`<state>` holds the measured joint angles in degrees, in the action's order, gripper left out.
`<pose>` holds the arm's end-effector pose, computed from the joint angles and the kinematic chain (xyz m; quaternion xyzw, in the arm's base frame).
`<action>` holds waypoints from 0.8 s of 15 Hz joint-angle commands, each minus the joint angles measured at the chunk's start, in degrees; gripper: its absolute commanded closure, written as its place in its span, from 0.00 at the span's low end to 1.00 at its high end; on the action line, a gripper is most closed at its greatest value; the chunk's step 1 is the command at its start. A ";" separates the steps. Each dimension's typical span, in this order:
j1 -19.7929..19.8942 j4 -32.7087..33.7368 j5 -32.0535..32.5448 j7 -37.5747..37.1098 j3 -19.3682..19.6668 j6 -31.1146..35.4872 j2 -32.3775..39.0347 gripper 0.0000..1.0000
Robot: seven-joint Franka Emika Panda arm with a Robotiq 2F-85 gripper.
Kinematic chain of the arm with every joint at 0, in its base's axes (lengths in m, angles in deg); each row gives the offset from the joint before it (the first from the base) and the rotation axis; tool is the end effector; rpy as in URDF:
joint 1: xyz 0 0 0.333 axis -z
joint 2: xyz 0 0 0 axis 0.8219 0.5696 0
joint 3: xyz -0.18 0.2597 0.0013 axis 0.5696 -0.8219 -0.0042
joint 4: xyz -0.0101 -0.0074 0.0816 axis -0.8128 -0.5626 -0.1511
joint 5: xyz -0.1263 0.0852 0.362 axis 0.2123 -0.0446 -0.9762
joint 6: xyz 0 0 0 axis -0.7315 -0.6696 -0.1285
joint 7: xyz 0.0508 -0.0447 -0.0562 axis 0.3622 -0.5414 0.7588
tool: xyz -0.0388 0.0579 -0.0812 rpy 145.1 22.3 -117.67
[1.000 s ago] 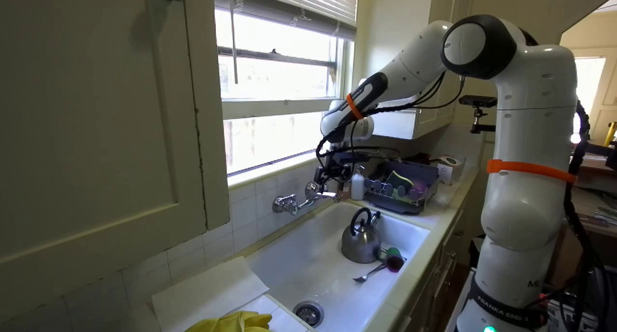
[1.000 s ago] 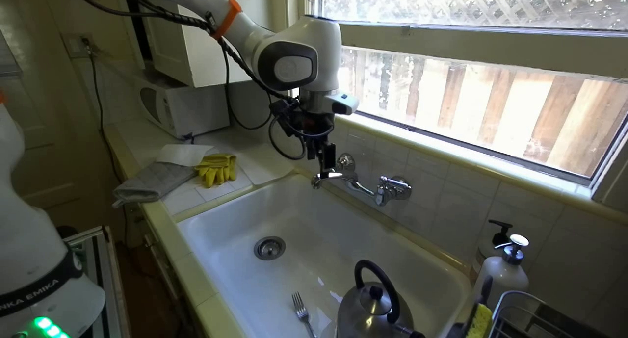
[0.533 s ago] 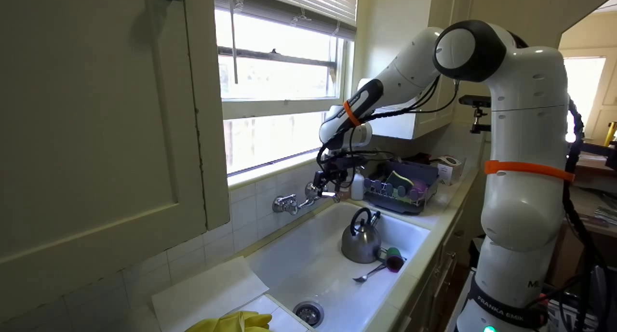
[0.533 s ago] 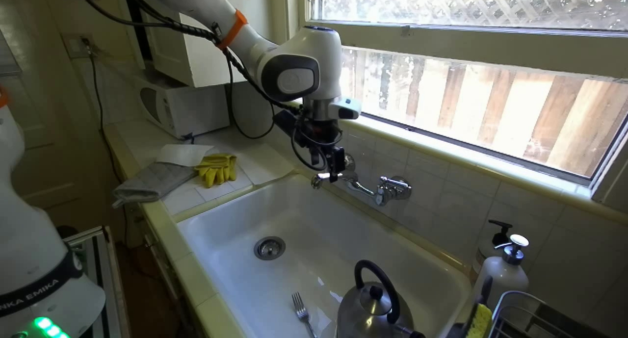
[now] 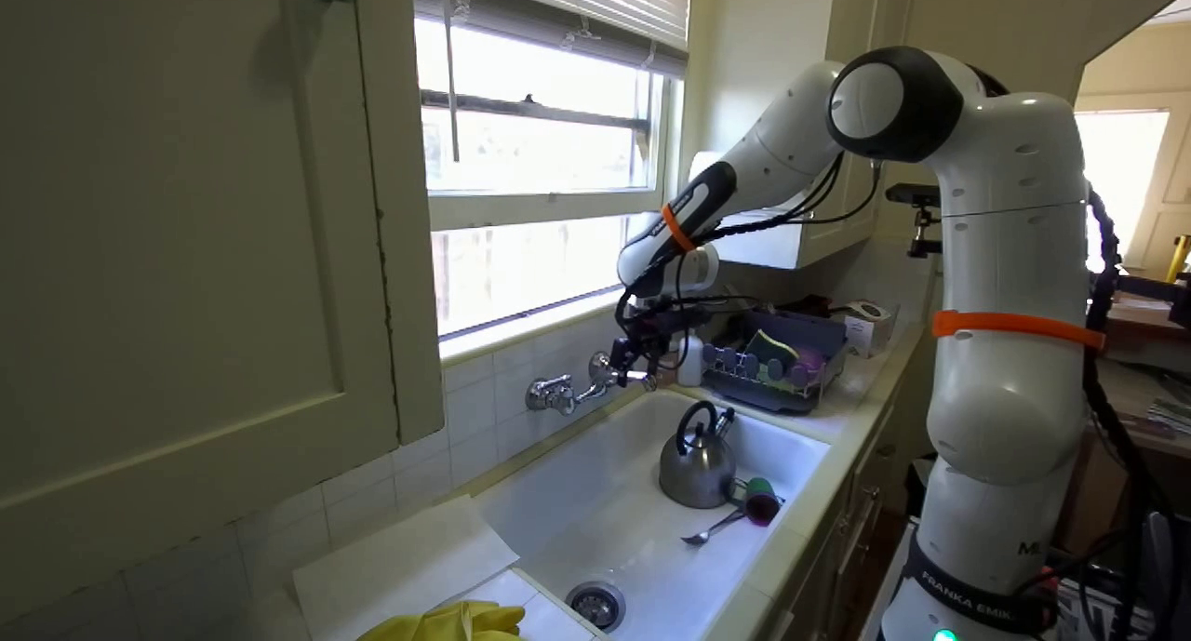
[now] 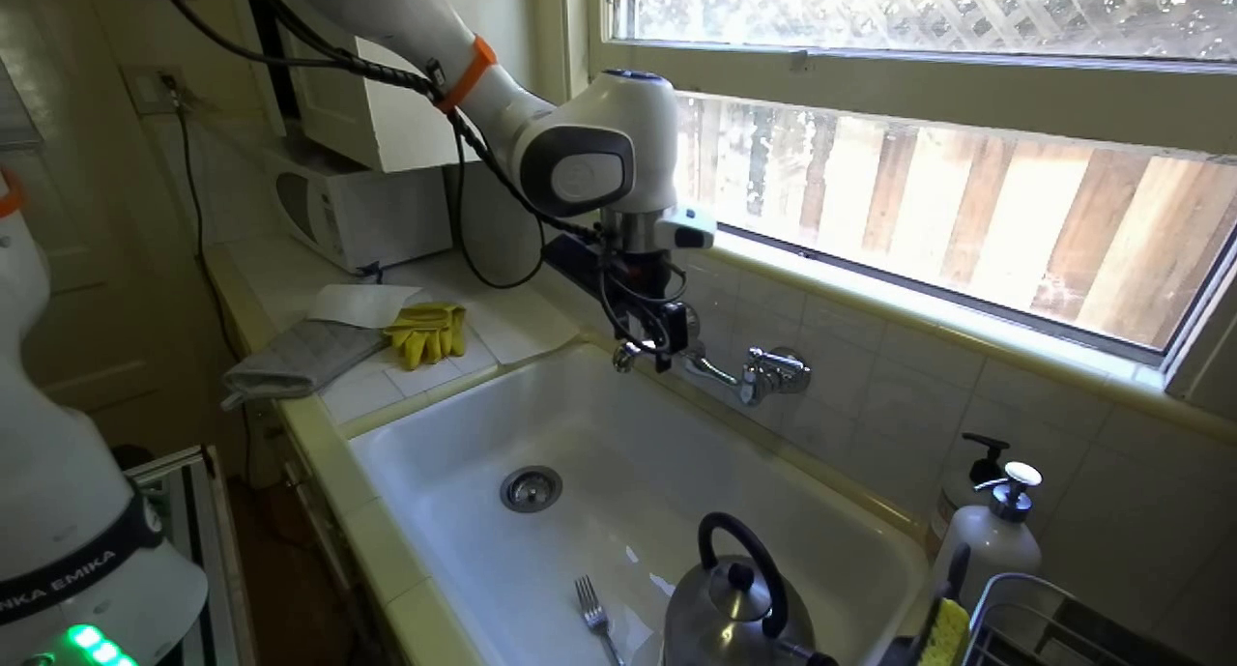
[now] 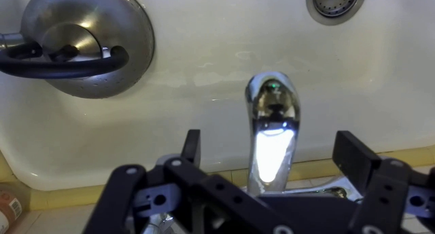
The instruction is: Move the faucet head to the right and move the right faucet handle to the left
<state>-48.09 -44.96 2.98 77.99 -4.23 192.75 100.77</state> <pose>0.5517 -0.1138 0.3075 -0.9981 0.0258 -0.0546 0.0090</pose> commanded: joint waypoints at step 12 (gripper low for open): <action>2.39 0.54 2.80 0.60 2.43 0.56 1.46 0.00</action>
<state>-46.46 -44.93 3.66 79.10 -2.93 192.75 101.61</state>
